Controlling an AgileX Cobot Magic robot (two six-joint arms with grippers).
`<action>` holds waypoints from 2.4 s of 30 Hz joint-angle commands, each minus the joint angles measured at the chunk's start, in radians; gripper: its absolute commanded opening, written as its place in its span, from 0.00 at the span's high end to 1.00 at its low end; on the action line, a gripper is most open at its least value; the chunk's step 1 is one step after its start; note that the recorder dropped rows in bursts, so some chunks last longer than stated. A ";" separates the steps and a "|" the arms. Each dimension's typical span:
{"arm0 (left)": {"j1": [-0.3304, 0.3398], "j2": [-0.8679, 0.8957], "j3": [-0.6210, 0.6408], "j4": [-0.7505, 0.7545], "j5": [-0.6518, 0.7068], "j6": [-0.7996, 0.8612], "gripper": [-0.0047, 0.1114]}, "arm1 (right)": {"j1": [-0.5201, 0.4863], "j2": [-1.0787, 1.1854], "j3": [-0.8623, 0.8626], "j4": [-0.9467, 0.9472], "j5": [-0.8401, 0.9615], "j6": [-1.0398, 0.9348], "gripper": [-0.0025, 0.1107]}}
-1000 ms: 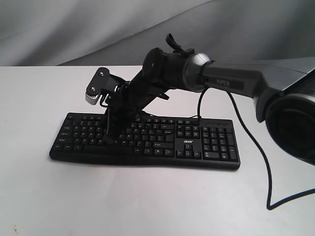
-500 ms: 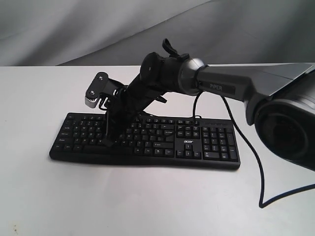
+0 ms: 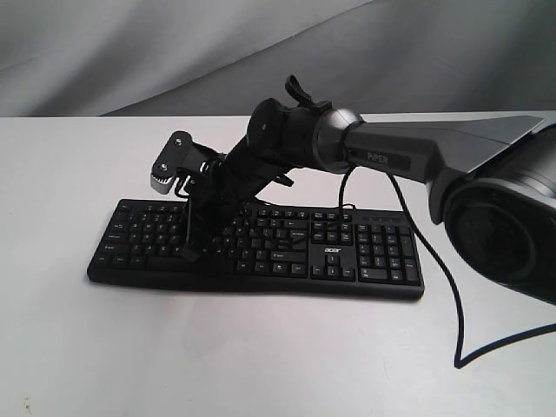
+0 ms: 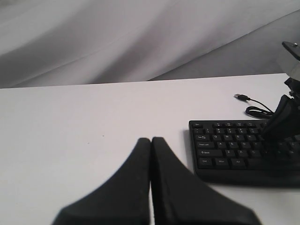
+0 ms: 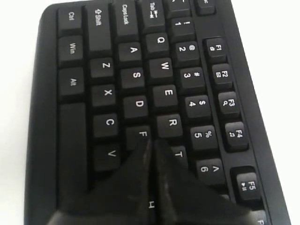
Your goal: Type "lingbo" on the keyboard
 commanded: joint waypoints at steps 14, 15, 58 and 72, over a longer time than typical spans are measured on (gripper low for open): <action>0.001 -0.004 0.005 -0.004 -0.007 -0.002 0.96 | 0.001 0.024 -0.005 0.024 0.008 -0.018 0.98; 0.001 -0.004 0.005 -0.004 -0.007 -0.002 0.96 | 0.001 0.026 -0.005 0.024 0.008 -0.018 0.98; 0.001 -0.004 0.005 -0.004 -0.007 -0.002 0.96 | 0.022 -0.010 0.001 -0.087 0.076 0.078 0.98; 0.001 -0.004 0.005 -0.004 -0.007 -0.002 0.96 | 0.001 -0.051 0.001 -0.126 0.091 0.088 0.98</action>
